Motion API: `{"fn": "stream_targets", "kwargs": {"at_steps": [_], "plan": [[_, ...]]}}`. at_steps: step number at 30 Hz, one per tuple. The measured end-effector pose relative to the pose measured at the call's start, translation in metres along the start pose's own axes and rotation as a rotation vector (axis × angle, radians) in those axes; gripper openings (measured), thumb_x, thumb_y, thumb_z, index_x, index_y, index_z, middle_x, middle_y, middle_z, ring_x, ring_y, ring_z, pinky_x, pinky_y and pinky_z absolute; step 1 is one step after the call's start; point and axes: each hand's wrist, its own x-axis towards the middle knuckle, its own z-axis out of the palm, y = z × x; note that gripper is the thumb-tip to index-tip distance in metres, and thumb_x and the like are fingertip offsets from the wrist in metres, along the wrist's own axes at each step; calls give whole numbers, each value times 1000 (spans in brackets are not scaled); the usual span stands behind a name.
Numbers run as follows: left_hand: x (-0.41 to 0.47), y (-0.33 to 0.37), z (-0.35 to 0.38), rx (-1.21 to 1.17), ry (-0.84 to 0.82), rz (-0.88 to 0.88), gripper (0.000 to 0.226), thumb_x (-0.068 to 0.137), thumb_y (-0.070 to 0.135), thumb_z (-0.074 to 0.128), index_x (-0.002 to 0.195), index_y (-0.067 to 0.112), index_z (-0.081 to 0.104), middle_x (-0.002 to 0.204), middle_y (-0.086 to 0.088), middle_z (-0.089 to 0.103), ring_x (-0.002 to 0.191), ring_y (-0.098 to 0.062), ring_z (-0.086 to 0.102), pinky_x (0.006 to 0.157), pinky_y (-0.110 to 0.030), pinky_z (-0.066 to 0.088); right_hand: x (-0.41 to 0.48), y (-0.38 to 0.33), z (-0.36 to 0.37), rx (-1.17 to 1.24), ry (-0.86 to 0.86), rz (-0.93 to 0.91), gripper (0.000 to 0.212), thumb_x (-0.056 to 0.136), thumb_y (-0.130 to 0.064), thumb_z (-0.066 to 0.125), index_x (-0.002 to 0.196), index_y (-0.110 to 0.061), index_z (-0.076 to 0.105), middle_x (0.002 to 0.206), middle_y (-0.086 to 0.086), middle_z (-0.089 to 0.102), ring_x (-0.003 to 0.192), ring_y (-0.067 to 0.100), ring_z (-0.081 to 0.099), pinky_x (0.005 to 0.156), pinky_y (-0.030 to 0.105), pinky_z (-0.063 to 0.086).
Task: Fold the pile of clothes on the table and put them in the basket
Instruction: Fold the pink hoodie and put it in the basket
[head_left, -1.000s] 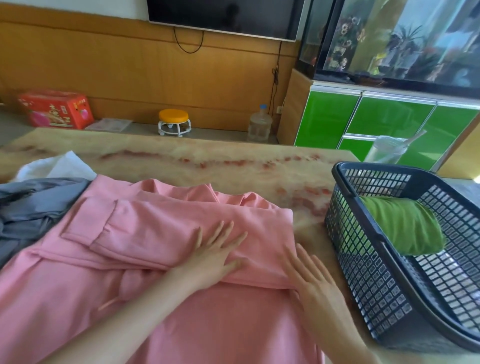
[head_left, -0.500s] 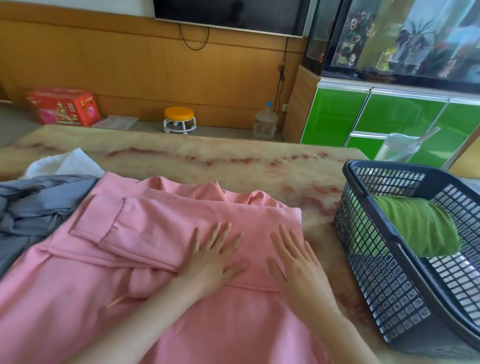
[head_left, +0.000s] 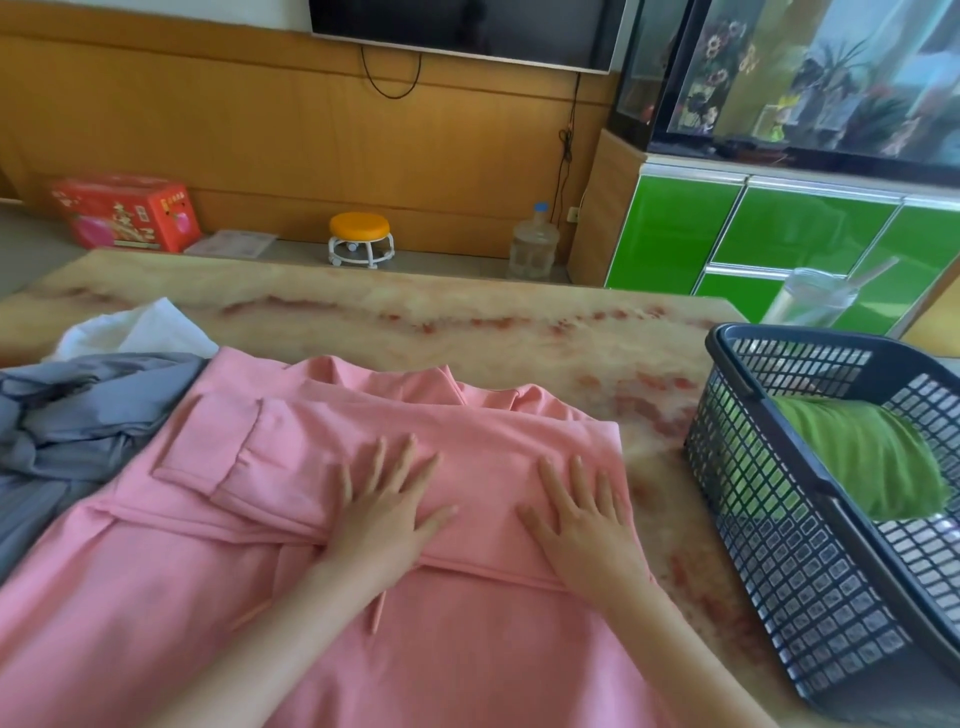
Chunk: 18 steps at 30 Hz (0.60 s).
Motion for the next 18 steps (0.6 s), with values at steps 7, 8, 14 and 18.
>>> {"fn": "stream_targets", "kwargs": {"at_steps": [7, 8, 14, 18], "plan": [[15, -33, -17, 15, 54, -185, 78, 81, 78, 14, 148, 41, -4, 158, 2, -11, 144, -27, -13, 112, -59, -5, 44, -4, -12, 57, 100, 8, 69, 93, -63, 15, 150, -32, -6, 157, 0, -18, 144, 28, -18, 117, 44, -8], [19, -40, -18, 17, 46, -218, 76, 83, 75, 16, 147, 41, -5, 158, 2, -12, 145, -28, -12, 113, -58, -4, 47, -3, -7, 19, 81, 24, 69, 92, -65, 15, 150, -32, -4, 158, 2, -15, 144, 30, -15, 117, 46, -8], [24, -55, -2, -5, 61, -262, 75, 83, 75, 13, 146, 43, -8, 158, 3, -14, 144, -29, -13, 114, -54, -7, 52, 3, 6, -18, 128, 44, 69, 91, -67, 16, 150, -35, 0, 159, 3, -8, 145, 34, -9, 116, 45, -10], [23, -58, -8, -46, -1, -248, 75, 84, 75, 18, 147, 42, -6, 157, 3, -16, 144, -28, -14, 114, -52, -9, 50, 2, 4, -4, 57, 55, 69, 91, -67, 17, 150, -35, -1, 159, 3, -10, 144, 35, -12, 115, 46, -11]]}}
